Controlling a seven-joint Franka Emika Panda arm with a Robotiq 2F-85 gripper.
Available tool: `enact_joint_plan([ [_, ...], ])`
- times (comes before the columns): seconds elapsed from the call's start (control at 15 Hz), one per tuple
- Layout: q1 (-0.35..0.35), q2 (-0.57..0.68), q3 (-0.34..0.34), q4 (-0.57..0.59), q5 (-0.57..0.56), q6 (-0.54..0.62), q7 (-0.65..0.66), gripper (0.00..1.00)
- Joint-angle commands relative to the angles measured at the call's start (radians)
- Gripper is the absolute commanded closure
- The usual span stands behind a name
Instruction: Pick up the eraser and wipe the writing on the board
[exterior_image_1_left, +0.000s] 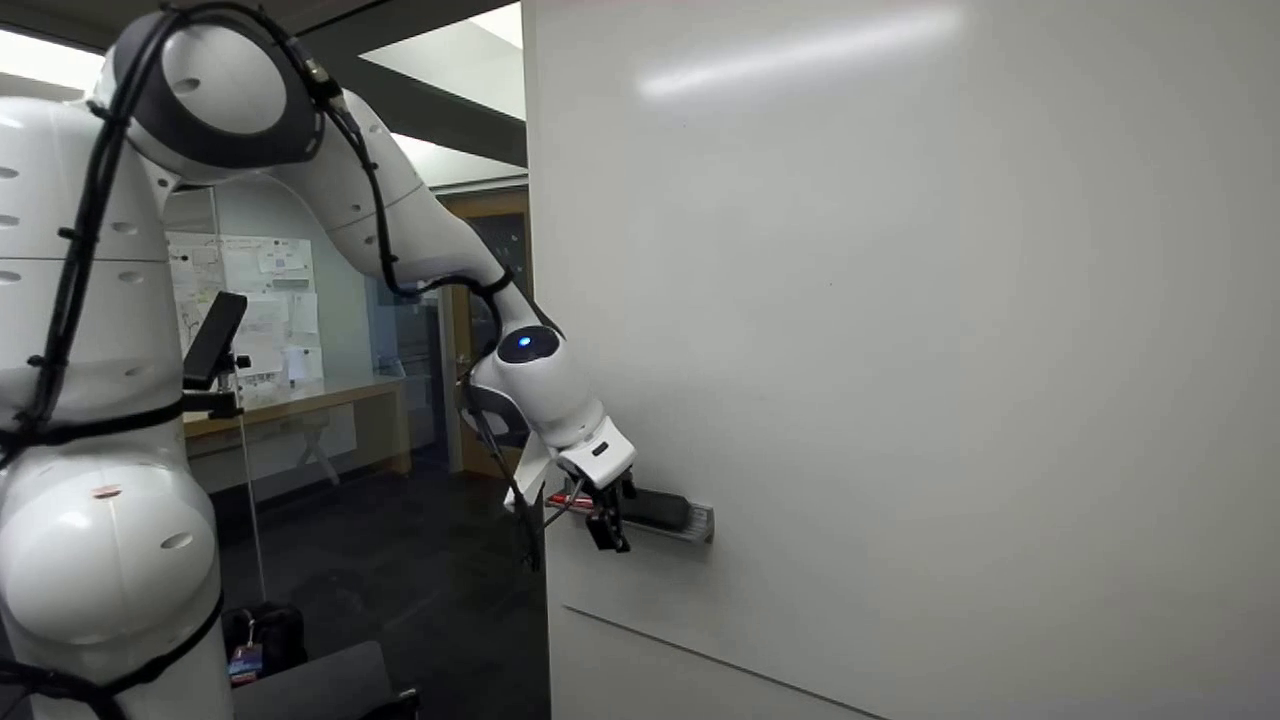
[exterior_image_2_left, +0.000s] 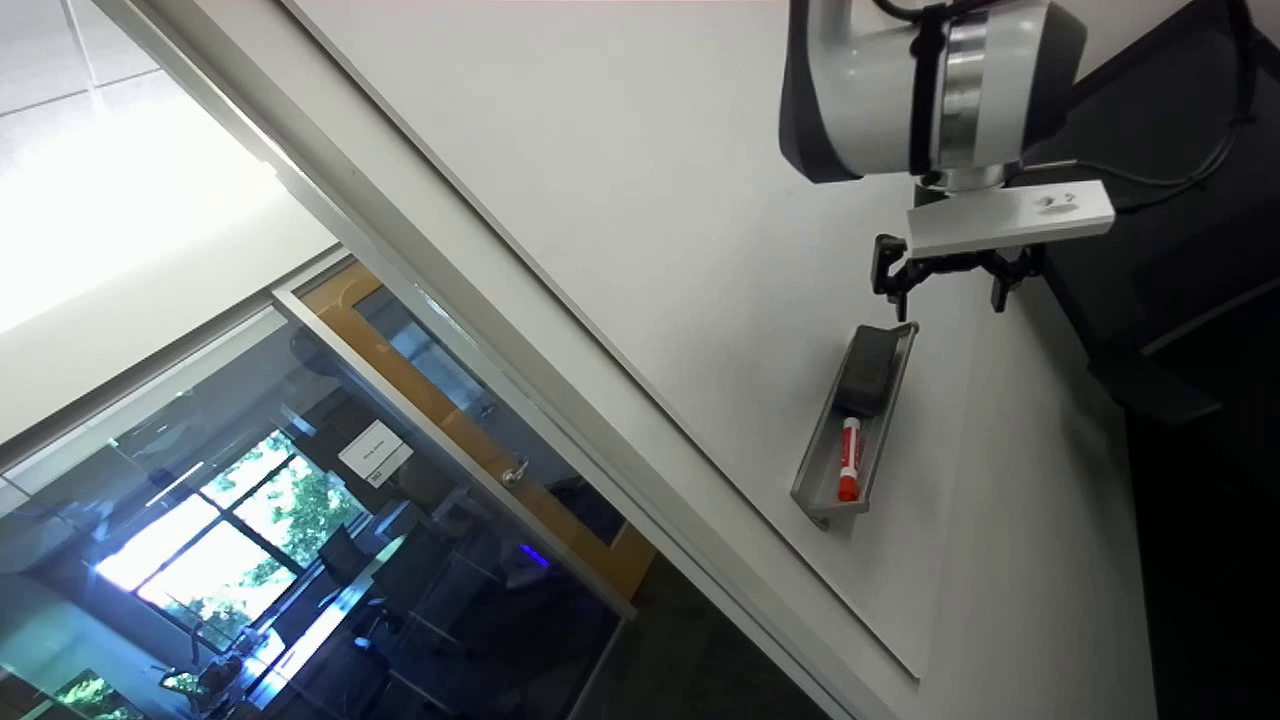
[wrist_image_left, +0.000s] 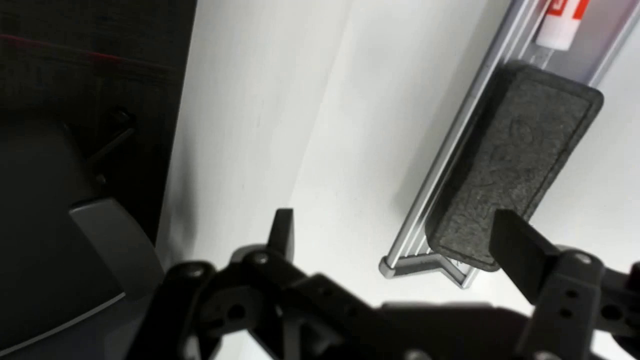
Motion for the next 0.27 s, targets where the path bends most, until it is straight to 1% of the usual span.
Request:
enact_joint_plan([
  [0.0, -0.082, -0.173, 0.003, -0.148, -0.232, -0.116, 0.08, 0.0],
  [0.07, -0.084, -0.203, -0.022, -0.168, -0.318, -0.143, 0.125, 0.0],
  [0.2, -0.138, -0.256, -0.02, -0.18, -0.461, -0.209, 0.19, 0.0],
])
